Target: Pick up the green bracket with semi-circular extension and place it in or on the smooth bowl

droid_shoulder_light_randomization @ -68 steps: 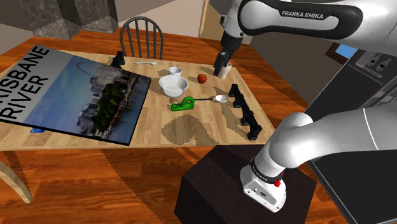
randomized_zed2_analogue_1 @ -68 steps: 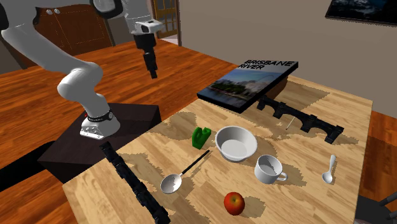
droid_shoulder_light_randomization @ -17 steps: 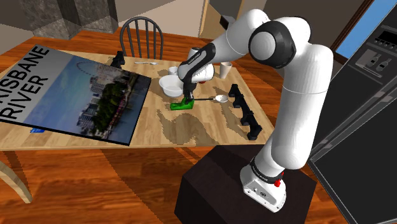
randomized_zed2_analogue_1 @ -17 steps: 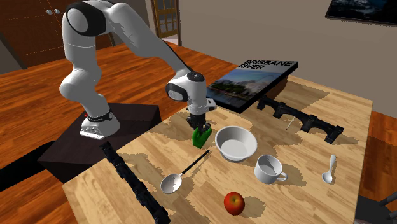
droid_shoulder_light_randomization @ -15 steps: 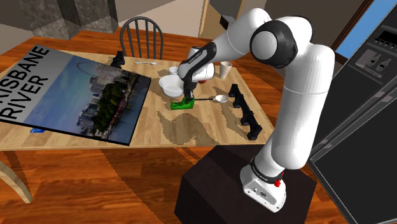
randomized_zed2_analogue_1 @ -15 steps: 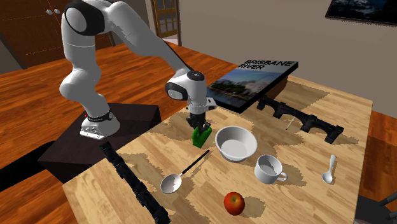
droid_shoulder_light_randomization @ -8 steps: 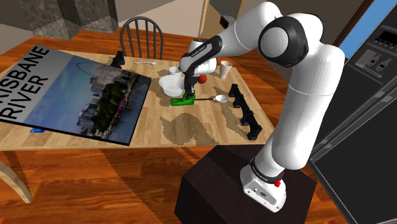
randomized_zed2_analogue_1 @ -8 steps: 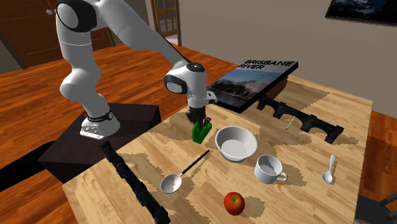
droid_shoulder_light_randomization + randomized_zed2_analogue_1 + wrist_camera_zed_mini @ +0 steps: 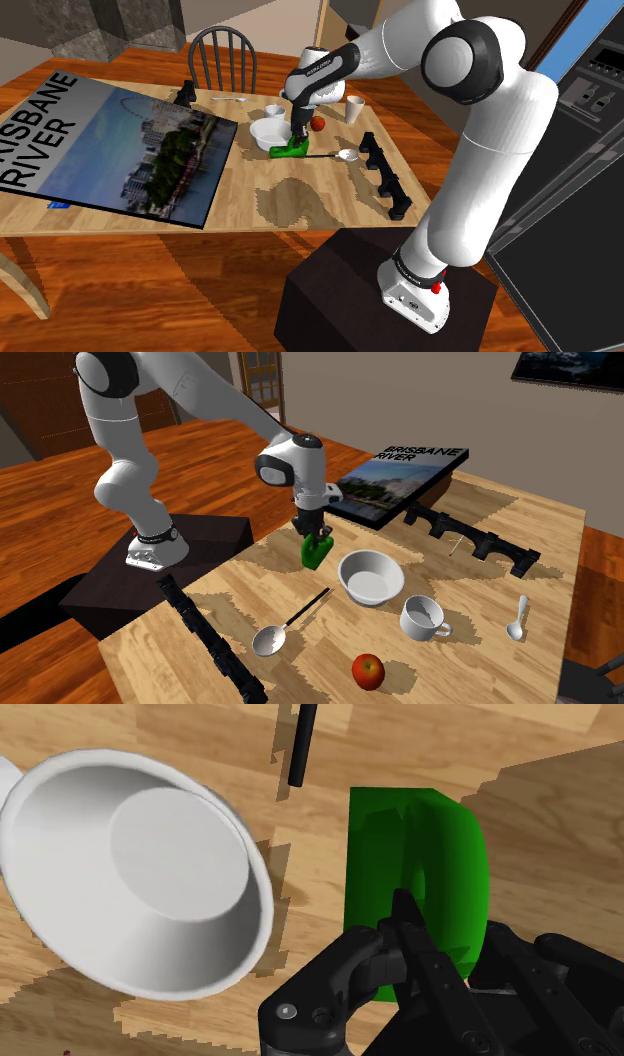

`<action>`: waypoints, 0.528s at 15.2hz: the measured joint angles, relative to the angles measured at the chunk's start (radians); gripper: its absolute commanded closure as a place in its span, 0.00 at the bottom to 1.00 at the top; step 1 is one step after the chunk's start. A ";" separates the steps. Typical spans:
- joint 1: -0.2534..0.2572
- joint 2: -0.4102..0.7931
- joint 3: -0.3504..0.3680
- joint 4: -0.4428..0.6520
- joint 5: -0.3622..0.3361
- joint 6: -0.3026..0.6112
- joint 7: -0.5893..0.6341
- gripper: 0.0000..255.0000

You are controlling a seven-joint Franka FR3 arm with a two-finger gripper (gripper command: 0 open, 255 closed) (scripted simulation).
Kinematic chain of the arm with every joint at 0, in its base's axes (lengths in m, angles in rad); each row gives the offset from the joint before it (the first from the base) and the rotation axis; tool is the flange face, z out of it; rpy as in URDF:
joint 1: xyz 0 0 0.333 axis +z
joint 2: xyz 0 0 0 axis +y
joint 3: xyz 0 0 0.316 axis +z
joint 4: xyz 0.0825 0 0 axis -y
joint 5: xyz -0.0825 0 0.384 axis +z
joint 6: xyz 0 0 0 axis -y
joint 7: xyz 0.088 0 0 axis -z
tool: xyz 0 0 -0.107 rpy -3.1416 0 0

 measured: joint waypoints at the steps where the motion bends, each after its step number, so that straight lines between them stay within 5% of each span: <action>1: 0.002 -0.013 -0.002 0.000 -0.007 -0.012 0.005 1.00; 8: 0.007 -0.064 -0.009 0.036 -0.037 -0.094 0.029 1.00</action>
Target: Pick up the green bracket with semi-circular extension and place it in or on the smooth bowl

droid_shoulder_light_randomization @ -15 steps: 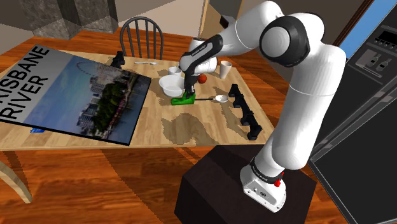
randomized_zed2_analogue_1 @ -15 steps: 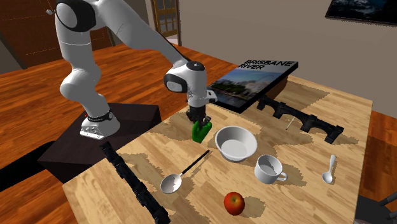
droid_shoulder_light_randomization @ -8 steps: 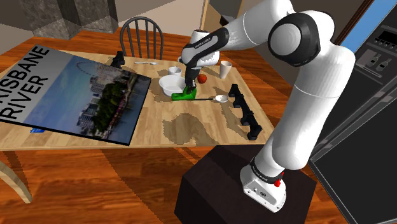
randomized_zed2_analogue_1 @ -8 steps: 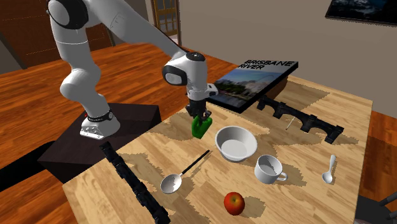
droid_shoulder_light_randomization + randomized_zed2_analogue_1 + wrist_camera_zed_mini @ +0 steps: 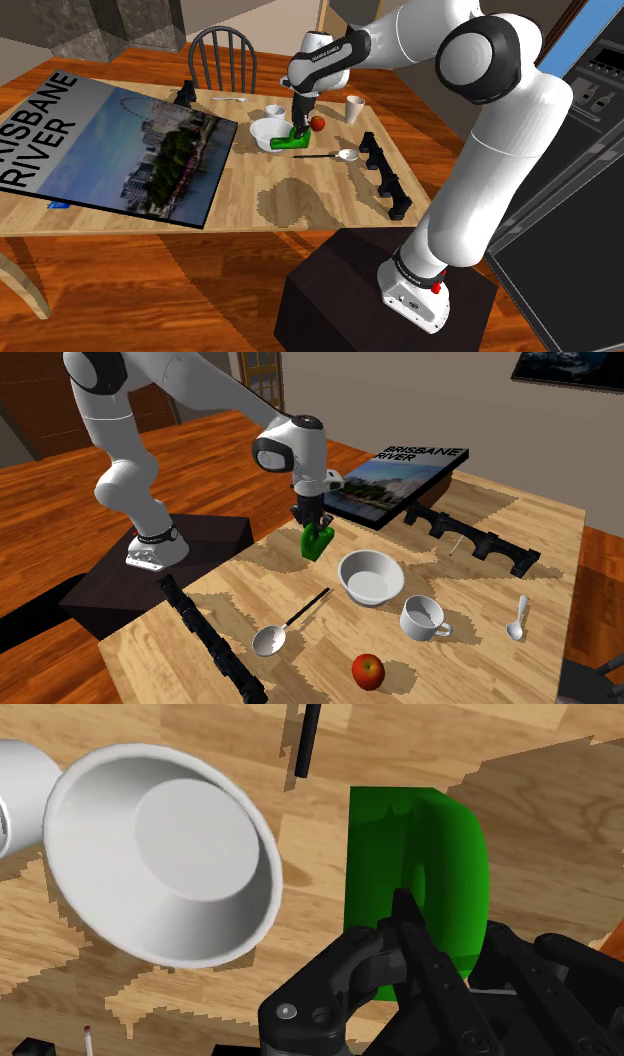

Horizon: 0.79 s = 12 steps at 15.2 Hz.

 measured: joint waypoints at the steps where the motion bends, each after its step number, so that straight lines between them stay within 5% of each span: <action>1: 0.001 -0.009 -0.001 0.004 -0.005 -0.013 0.004 1.00; 5: -0.002 -0.008 -0.004 0.054 -0.008 -0.062 0.004 1.00; 12: -0.070 0.233 -0.004 0.405 0.073 -0.190 -0.069 1.00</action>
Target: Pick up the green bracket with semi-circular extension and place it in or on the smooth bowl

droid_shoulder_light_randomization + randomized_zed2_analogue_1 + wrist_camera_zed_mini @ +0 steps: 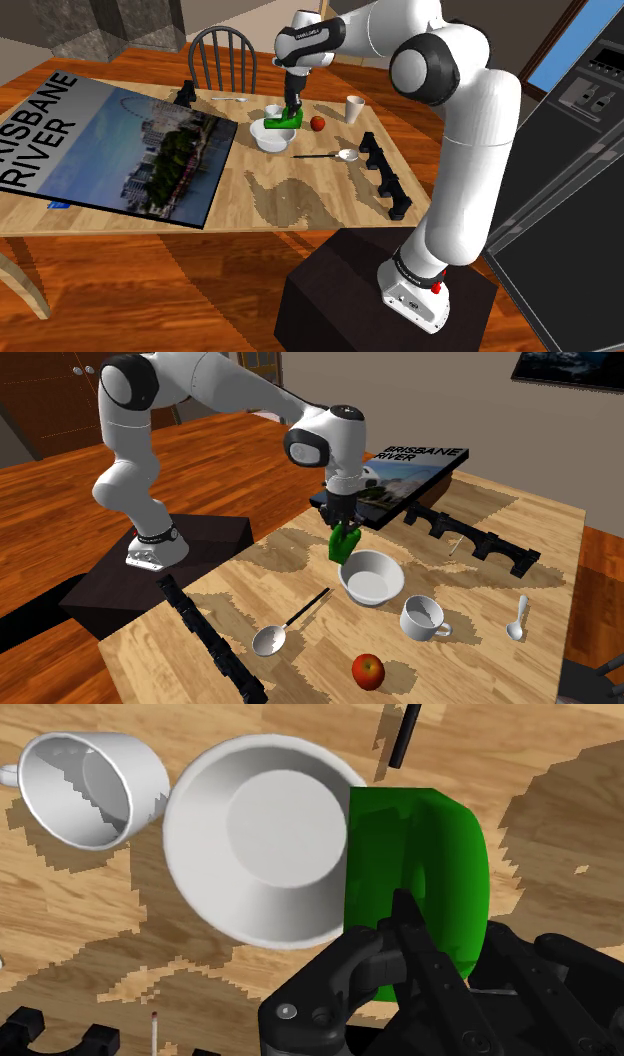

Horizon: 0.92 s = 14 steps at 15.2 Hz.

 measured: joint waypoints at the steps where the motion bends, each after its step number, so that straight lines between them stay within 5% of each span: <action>1: -0.013 0.039 0.002 0.066 0.010 -0.029 -0.007 1.00; 7: -0.102 0.285 0.021 0.459 0.060 -0.181 -0.025 1.00; 14: -0.115 0.345 0.030 0.472 0.075 -0.137 -0.036 1.00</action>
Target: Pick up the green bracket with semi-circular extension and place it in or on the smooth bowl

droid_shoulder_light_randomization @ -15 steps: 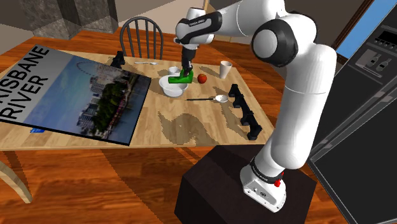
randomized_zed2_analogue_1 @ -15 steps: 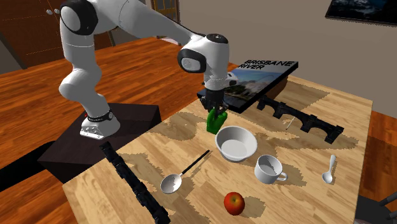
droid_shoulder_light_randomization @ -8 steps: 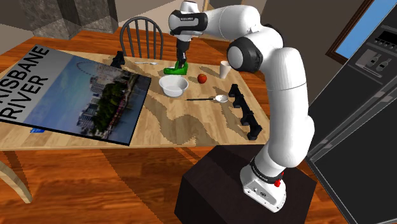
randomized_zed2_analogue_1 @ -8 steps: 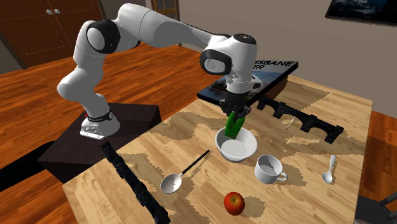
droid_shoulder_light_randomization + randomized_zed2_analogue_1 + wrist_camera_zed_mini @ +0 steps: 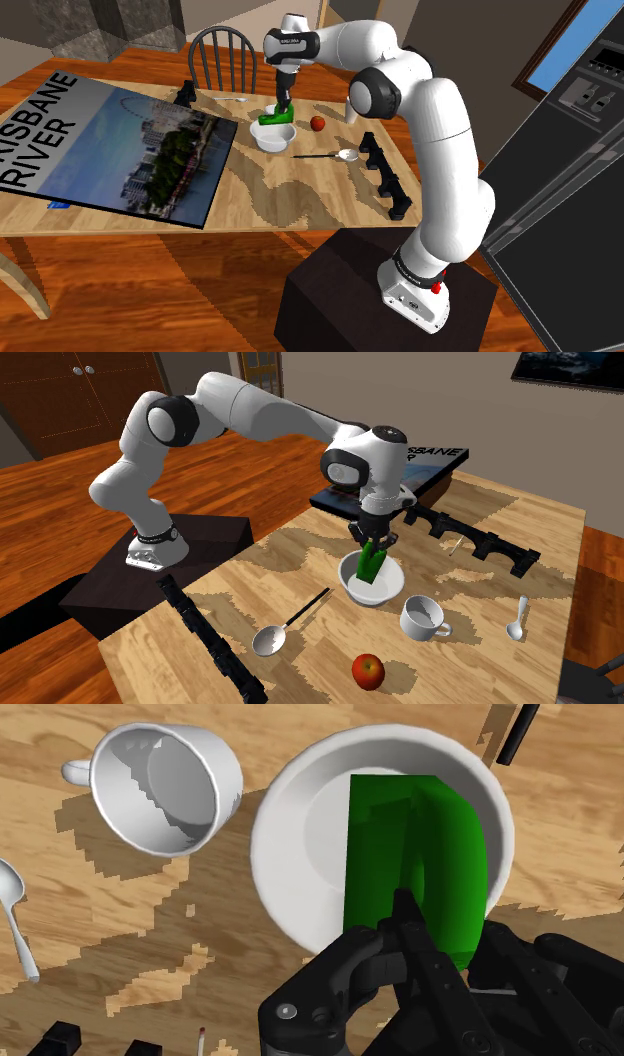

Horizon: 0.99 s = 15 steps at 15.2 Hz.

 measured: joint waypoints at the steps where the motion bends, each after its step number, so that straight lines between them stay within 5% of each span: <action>1: 0.003 -0.001 0.001 -0.014 0.001 0.013 0.000 1.00; 15: 0.003 0.038 0.009 -0.058 0.014 0.094 -0.012 1.00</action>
